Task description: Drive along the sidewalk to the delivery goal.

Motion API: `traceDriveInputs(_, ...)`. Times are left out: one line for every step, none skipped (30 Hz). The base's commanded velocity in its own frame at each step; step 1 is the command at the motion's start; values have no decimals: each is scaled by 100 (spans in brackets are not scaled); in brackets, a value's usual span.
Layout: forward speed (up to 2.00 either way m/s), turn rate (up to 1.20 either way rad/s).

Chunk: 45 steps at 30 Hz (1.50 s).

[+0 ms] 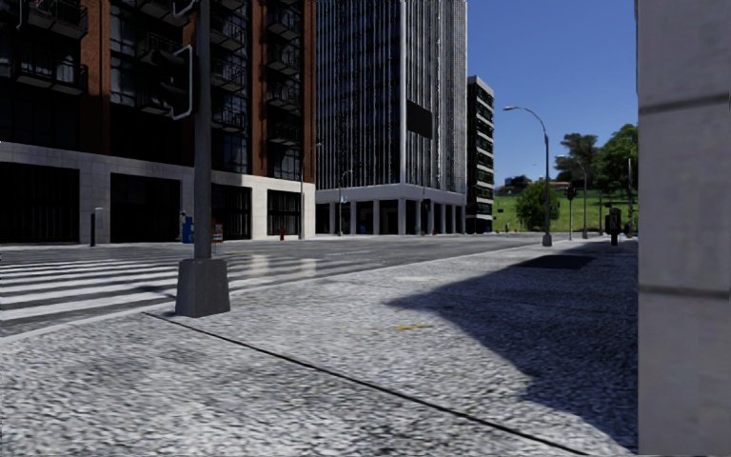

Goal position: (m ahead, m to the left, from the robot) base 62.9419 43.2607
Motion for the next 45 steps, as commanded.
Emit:
traceDriveInputs(200, 25)
traceDriveInputs(200, 25)
traceDriveInputs(200, 15)
traceDriveInputs(200, 0)
traceDriveInputs(200, 0)
traceDriveInputs(200, 0)
traceDriveInputs(200, 0)
traceDriveInputs(200, 0)
traceDriveInputs(200, 0)
traceDriveInputs(200, 0)
traceDriveInputs(200, 0)
traceDriveInputs(200, 0)
traceDriveInputs(200, 0)
traceDriveInputs(200, 0)
traceDriveInputs(200, 0)
traceDriveInputs(200, 0)
traceDriveInputs(200, 0)
traceDriveInputs(200, 0)
traceDriveInputs(200, 0)
traceDriveInputs(200, 4)
traceDriveInputs(200, 6)
traceDriveInputs(200, 8)
traceDriveInputs(200, 10)
traceDriveInputs(200, 10)
traceDriveInputs(200, 14)
traceDriveInputs(200, 16)
traceDriveInputs(200, 16)
traceDriveInputs(200, 16)
traceDriveInputs(200, 16)
traceDriveInputs(200, 16)
traceDriveInputs(200, 16)
traceDriveInputs(200, 16)
traceDriveInputs(200, 16)
traceDriveInputs(200, 16)
traceDriveInputs(200, 16)
traceDriveInputs(200, 17)
traceDriveInputs(200, 22)
traceDriveInputs(200, 29)
traceDriveInputs(200, 29)
traceDriveInputs(200, 37)
traceDriveInputs(200, 42)
traceDriveInputs(200, 44)
traceDriveInputs(200, 44)
traceDriveInputs(200, 45)
traceDriveInputs(200, 45)
